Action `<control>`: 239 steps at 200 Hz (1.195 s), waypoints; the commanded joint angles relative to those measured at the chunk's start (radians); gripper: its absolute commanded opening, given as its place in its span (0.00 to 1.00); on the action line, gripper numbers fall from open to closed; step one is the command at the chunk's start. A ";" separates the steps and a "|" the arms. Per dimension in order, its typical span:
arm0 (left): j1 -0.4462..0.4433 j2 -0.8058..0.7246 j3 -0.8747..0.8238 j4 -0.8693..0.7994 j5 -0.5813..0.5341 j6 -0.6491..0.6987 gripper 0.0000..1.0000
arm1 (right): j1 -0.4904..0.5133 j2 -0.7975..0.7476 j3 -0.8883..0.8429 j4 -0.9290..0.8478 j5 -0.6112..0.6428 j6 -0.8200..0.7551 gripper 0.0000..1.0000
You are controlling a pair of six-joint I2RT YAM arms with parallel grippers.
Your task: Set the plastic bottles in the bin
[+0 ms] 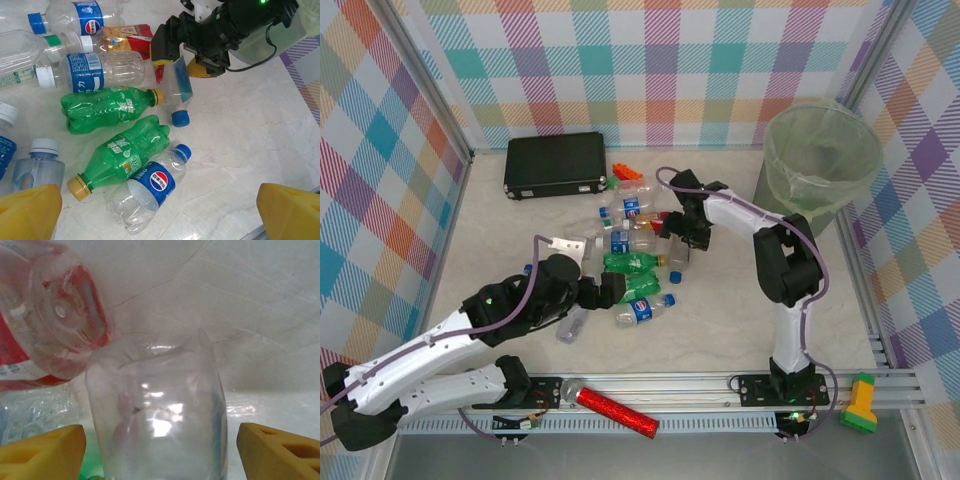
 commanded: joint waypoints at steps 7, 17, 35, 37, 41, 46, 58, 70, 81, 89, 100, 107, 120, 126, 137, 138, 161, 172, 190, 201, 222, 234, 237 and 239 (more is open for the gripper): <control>-0.009 -0.051 -0.032 -0.011 0.010 0.024 1.00 | -0.020 0.045 0.075 -0.095 -0.046 0.017 0.76; -0.009 -0.068 -0.039 -0.015 0.011 0.024 0.99 | -0.020 0.057 0.093 -0.112 -0.044 0.010 0.75; -0.009 -0.096 -0.045 -0.027 0.003 0.026 1.00 | -0.024 0.069 0.106 -0.121 -0.064 -0.002 0.71; -0.009 -0.100 -0.046 -0.029 0.003 0.025 0.99 | -0.024 0.070 0.108 -0.123 -0.066 -0.003 0.71; -0.009 -0.104 -0.046 -0.034 0.000 0.026 1.00 | -0.026 0.074 0.114 -0.130 -0.069 -0.004 0.71; -0.009 -0.112 -0.047 -0.038 -0.002 0.026 0.99 | -0.027 0.079 0.122 -0.137 -0.074 -0.008 0.71; -0.009 -0.130 -0.056 -0.042 -0.003 0.025 1.00 | -0.031 0.094 0.138 -0.152 -0.082 -0.021 0.71; -0.009 -0.145 -0.061 -0.046 -0.005 0.021 1.00 | -0.036 0.116 0.156 -0.172 -0.089 -0.033 0.71; -0.009 -0.156 -0.062 -0.053 -0.006 0.018 0.99 | -0.040 0.132 0.167 -0.186 -0.093 -0.043 0.70; -0.009 -0.165 -0.060 -0.057 -0.006 0.017 1.00 | -0.039 0.139 0.171 -0.190 -0.094 -0.051 0.69; -0.009 -0.171 -0.057 -0.063 -0.010 0.017 1.00 | -0.040 0.145 0.171 -0.192 -0.096 -0.057 0.68; -0.009 -0.176 -0.055 -0.067 -0.012 0.017 1.00 | -0.039 0.146 0.168 -0.191 -0.096 -0.059 0.68; -0.009 -0.180 -0.052 -0.073 -0.017 0.015 1.00 | -0.040 0.146 0.158 -0.179 -0.103 -0.067 0.65; -0.009 -0.184 -0.052 -0.073 -0.018 0.014 1.00 | -0.040 0.148 0.155 -0.181 -0.104 -0.070 0.64; -0.009 -0.187 -0.053 -0.073 -0.019 0.010 0.99 | -0.040 0.145 0.148 -0.177 -0.103 -0.077 0.60; -0.009 -0.187 -0.052 -0.073 -0.019 0.009 1.00 | -0.040 0.143 0.148 -0.178 -0.102 -0.079 0.60; -0.009 -0.195 -0.045 -0.076 -0.018 0.004 1.00 | -0.037 0.102 0.123 -0.167 -0.081 -0.088 0.54; -0.009 -0.197 -0.038 -0.078 -0.021 0.001 0.99 | -0.039 0.073 0.119 -0.170 -0.056 -0.094 0.53; -0.009 -0.200 -0.029 -0.072 -0.029 -0.006 0.99 | -0.039 0.025 0.137 -0.198 -0.016 -0.107 0.54; -0.009 -0.205 -0.028 -0.062 -0.027 -0.014 0.99 | -0.040 -0.010 0.154 -0.223 0.003 -0.119 0.54; -0.009 -0.222 -0.043 -0.028 -0.020 -0.026 1.00 | -0.040 -0.108 0.171 -0.252 0.057 -0.138 0.54; -0.009 -0.232 -0.056 -0.010 -0.021 -0.032 1.00 | -0.040 -0.175 0.179 -0.259 0.094 -0.152 0.54; -0.009 -0.233 -0.057 -0.007 -0.021 -0.033 1.00 | -0.040 -0.195 0.181 -0.259 0.103 -0.157 0.53; -0.009 -0.234 -0.060 -0.005 -0.021 -0.033 1.00 | -0.040 -0.208 0.183 -0.259 0.108 -0.159 0.53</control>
